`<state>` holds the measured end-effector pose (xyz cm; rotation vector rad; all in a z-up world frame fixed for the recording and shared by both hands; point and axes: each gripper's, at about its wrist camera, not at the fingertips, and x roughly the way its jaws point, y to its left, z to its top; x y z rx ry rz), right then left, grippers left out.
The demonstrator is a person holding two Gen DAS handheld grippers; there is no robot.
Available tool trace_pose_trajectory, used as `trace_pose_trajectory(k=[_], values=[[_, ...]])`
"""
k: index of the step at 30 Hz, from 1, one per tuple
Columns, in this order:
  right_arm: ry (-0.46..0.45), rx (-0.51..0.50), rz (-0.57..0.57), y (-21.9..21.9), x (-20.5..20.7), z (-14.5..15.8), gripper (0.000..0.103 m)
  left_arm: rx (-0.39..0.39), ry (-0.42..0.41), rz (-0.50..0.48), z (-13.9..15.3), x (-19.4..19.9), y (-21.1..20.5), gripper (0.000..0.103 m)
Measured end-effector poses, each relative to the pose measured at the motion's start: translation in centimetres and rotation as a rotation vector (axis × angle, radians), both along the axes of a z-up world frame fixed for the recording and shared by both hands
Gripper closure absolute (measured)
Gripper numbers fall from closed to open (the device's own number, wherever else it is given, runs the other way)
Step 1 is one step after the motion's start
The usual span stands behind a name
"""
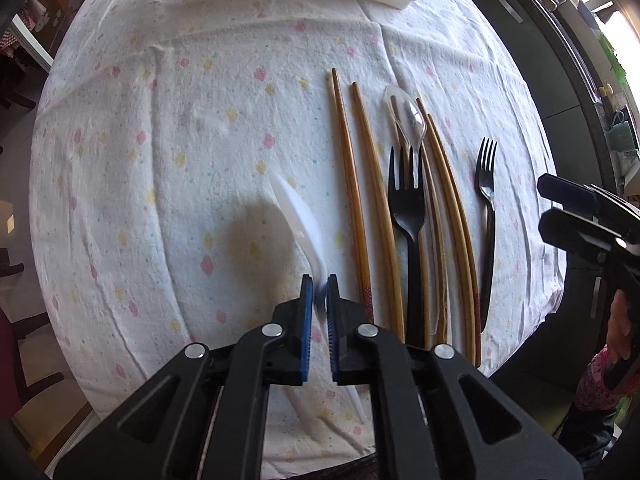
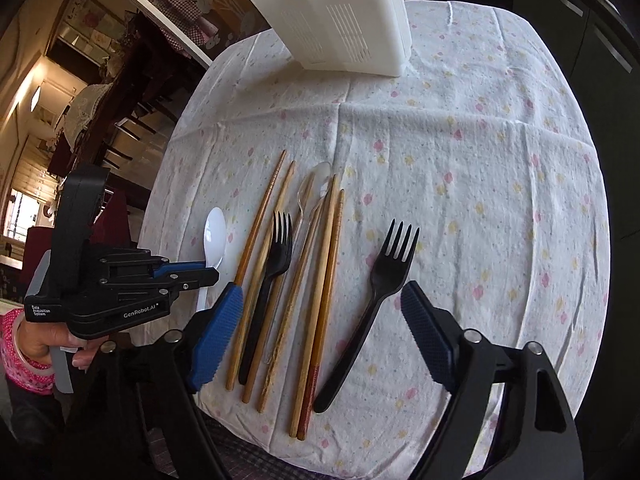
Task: Organize utensils
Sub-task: 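Close the left gripper on the white spoon handle and lift it, then lift the white spoon with the left gripper while the right gripper grasps the clear spoon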
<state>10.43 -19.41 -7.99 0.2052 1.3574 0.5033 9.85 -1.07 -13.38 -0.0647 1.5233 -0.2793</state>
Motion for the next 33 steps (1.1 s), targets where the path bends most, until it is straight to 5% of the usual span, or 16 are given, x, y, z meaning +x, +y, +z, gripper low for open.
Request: trace_pose_trajectory(k=[8,10,14,33], values=[[0.060,-0.028,-0.010,3.8,4.4,-2.0,0.044,0.025,0.007,-0.002,-0.4,0.2,0.9,0.098],[0.072,-0.048,-0.027,4.5,5.5,-2.8,0.059,0.029,0.009,-0.003,-0.4,0.1,1.1,0.098],[0.112,-0.094,-0.031,5.6,7.1,-4.0,0.070,0.032,0.007,-0.012,-0.4,0.1,1.3,0.097],[0.054,-0.381,0.039,11.7,7.7,-5.1,0.076,0.046,-0.014,-0.036,-0.3,-1.0,0.8,0.095]])
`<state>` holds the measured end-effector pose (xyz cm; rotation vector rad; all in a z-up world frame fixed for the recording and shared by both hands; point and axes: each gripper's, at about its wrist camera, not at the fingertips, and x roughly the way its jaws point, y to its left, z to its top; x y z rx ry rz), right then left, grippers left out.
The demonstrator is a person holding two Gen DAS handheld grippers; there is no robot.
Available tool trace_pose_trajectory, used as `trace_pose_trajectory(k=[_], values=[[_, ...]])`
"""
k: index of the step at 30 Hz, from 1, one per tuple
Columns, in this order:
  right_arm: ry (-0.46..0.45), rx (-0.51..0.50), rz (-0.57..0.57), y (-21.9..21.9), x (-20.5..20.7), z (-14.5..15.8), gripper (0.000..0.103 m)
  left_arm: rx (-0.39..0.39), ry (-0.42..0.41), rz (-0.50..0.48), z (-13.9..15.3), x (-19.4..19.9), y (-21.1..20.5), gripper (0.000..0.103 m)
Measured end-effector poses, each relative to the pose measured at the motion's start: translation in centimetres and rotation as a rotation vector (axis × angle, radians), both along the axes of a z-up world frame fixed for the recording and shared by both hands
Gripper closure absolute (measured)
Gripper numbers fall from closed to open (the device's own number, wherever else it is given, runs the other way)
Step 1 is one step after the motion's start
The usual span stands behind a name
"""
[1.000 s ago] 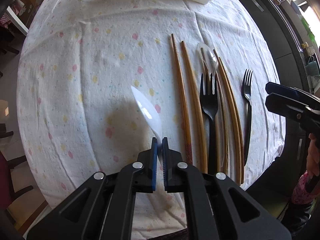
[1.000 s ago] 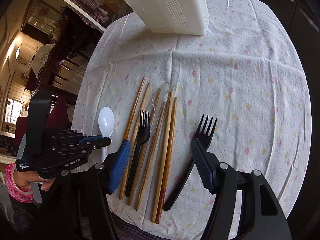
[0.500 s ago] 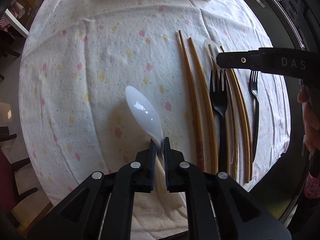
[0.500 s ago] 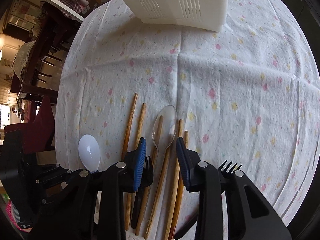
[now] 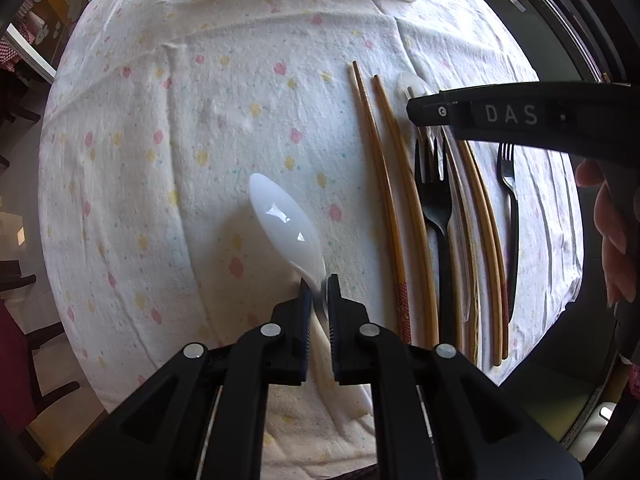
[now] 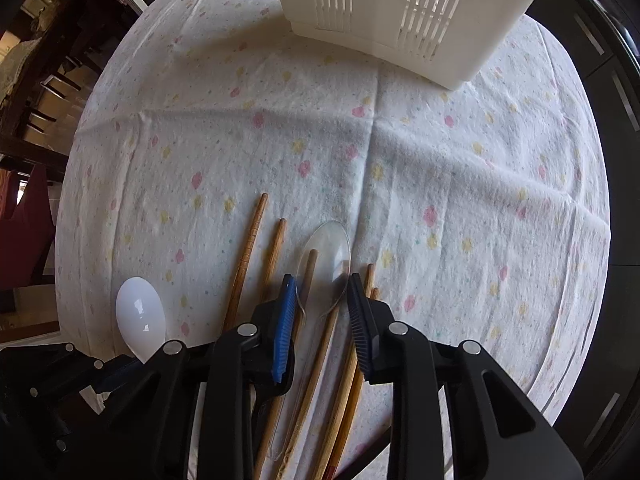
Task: Organize utensils
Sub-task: 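Lift the white spoon with the left gripper while the right gripper grasps the clear spoon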
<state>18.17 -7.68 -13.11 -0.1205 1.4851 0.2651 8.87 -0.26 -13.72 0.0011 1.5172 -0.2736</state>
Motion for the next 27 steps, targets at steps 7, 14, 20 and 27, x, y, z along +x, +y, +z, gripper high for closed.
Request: trace_pose_trajectory(k=[7,14,20,27], values=[[-0.021,0.113,-0.008,-1.9,-1.6,1.7,0.076,-0.022,-0.001,0.003,-0.3,0.3,0.8,0.095],[-0.110,0.229,-0.033,-5.8,-4.0,4.7,0.076,-0.033,-0.020,-0.004,0.0,0.3,1.2,0.098],[-0.168,0.298,-0.041,-8.6,-5.9,7.6,0.076,-0.030,-0.030,-0.003,0.5,0.5,0.8,0.098],[-0.236,0.337,-0.035,-10.4,-7.6,10.7,0.076,-0.028,-0.055,-0.013,2.1,0.8,0.8,0.098]])
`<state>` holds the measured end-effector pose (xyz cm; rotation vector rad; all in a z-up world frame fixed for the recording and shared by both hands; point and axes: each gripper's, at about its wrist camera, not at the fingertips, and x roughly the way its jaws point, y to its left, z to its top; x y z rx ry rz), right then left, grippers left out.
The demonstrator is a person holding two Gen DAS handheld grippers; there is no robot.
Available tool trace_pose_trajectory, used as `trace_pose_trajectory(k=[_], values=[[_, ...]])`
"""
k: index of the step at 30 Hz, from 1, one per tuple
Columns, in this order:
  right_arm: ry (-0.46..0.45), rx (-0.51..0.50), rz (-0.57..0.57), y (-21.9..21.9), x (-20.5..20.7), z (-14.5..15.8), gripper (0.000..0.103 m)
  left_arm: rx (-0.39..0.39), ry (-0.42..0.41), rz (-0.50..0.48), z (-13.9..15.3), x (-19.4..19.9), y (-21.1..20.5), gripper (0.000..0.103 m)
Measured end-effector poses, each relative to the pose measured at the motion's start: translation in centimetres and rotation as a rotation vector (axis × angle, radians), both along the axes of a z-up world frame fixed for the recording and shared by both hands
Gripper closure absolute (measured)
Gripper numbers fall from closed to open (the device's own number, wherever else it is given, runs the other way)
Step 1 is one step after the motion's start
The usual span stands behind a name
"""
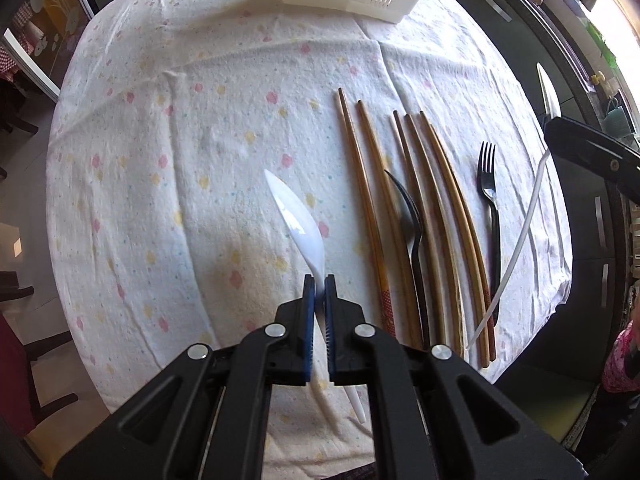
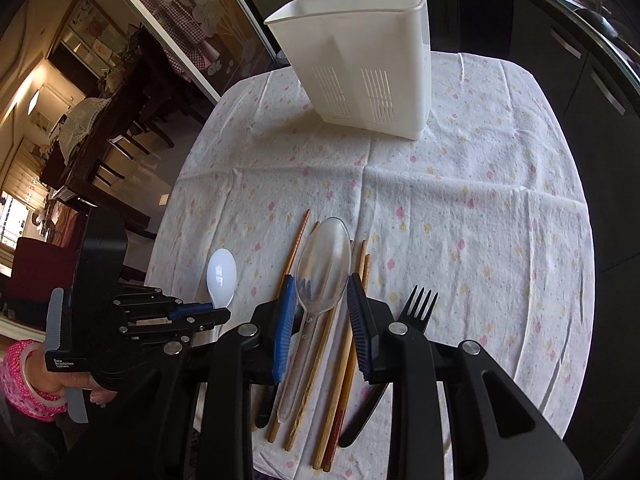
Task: Organize utensils
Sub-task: 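Lift the white spoon with the left gripper while the right gripper grasps the clear spoon, then carry the white spoon with the left gripper over the caddy and lower it in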
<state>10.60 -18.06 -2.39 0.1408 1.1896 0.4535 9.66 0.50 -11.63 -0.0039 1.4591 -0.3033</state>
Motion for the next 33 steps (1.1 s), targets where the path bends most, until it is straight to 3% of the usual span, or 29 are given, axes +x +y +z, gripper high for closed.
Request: trace_pose_trajectory(k=[9,14,19,24,28,33], values=[[-0.088,0.011,0.006,0.0,-1.6,3.0,0.076,-0.015,-0.053,-0.007,2.7,0.1,0.3,0.098],[-0.148,0.011,0.005,-0.5,-2.4,5.2,0.076,-0.040,-0.173,-0.012,7.2,0.9,-0.5,0.098],[-0.184,0.026,0.000,-1.3,-2.8,6.3,0.076,-0.056,-0.374,-0.019,13.5,2.5,-1.7,0.098],[-0.205,0.038,-0.016,-2.3,-2.9,6.6,0.076,-0.065,-0.639,-0.006,18.8,5.0,-2.9,0.098],[-0.214,0.057,-0.036,-3.3,-2.9,6.8,0.076,-0.043,-0.867,-0.007,21.4,7.6,-4.7,0.098],[-0.205,0.074,-0.046,-4.4,-2.8,6.4,0.076,0.010,-1.098,0.011,22.0,10.6,-6.8,0.098]])
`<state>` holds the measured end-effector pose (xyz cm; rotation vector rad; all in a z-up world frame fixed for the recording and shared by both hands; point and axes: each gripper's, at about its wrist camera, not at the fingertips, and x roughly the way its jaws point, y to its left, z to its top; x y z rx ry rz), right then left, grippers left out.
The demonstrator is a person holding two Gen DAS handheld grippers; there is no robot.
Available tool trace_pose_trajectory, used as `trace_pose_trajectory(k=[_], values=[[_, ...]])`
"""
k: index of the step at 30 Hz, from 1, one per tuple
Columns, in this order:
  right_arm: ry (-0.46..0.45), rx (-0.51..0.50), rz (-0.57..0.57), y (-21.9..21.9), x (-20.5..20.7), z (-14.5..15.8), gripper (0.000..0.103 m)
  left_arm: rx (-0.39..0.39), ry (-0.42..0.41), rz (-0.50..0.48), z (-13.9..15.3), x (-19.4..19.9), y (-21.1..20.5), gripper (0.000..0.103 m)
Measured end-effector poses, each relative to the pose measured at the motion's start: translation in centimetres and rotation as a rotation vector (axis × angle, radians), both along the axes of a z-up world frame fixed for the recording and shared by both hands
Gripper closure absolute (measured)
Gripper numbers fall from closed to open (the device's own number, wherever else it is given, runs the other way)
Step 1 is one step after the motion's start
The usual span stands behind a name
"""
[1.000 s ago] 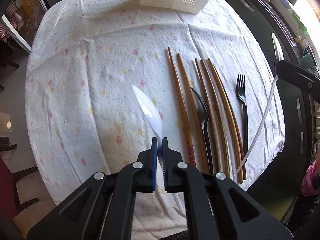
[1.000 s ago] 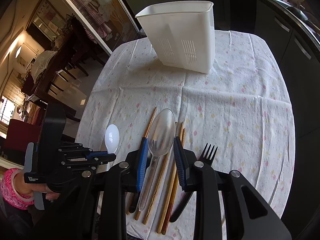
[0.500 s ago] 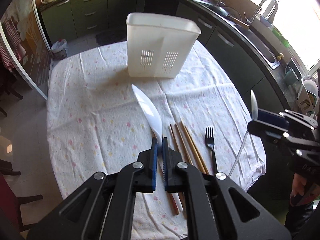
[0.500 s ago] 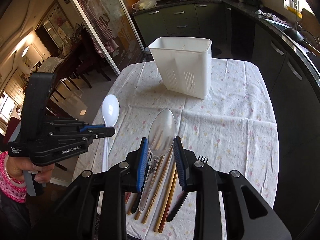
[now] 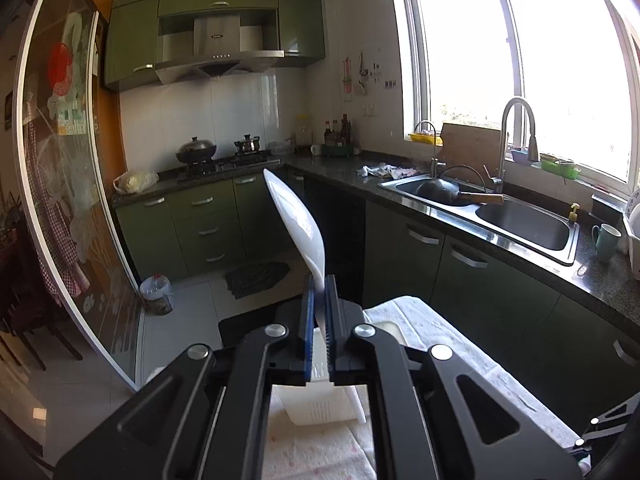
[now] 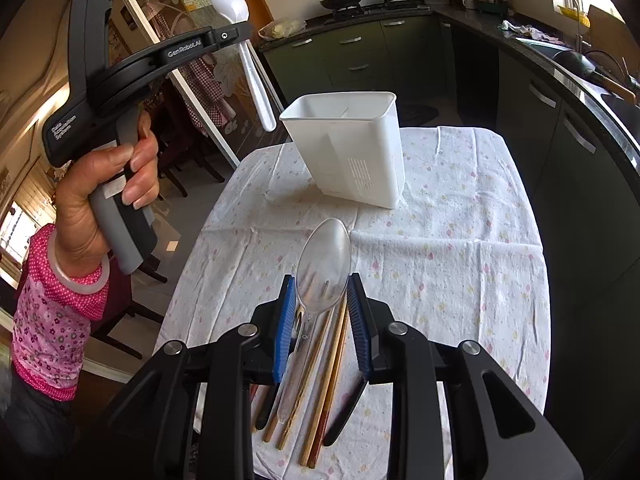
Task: Organize utensils
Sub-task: 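Carry the white spoon with the left gripper over the caddy and lower it in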
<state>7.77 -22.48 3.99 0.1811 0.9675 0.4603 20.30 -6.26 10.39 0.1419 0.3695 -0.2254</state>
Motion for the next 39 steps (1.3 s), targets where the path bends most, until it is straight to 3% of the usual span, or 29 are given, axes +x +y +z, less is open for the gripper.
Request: trace_pose_trajectory(k=[4,6,13,23,32,39], values=[[0.013,0.011,-0.004,-0.7,0.3,-0.6,0.076,0.052,-0.137,0.044,-1.1,2.3,-1.1,0.098],[0.017,0.019,-0.008,-1.0,0.4,-0.9,0.076,0.064,-0.148,0.059,-2.0,3.5,-1.4,0.098],[0.018,0.035,-0.023,-1.9,0.9,-1.1,0.076,0.056,-0.069,0.092,-5.9,5.4,-0.7,0.098],[0.006,0.042,-0.021,-1.3,1.3,-0.7,0.076,0.046,-0.002,0.087,-9.0,5.6,0.0,0.095],[-0.049,0.026,-0.045,-0.9,2.8,1.4,0.076,-0.021,-0.023,0.081,-7.9,4.3,1.1,0.091],[-0.266,0.020,-0.135,-0.4,6.4,8.1,0.076,-0.063,-0.048,0.063,-5.7,1.7,1.8,0.091]])
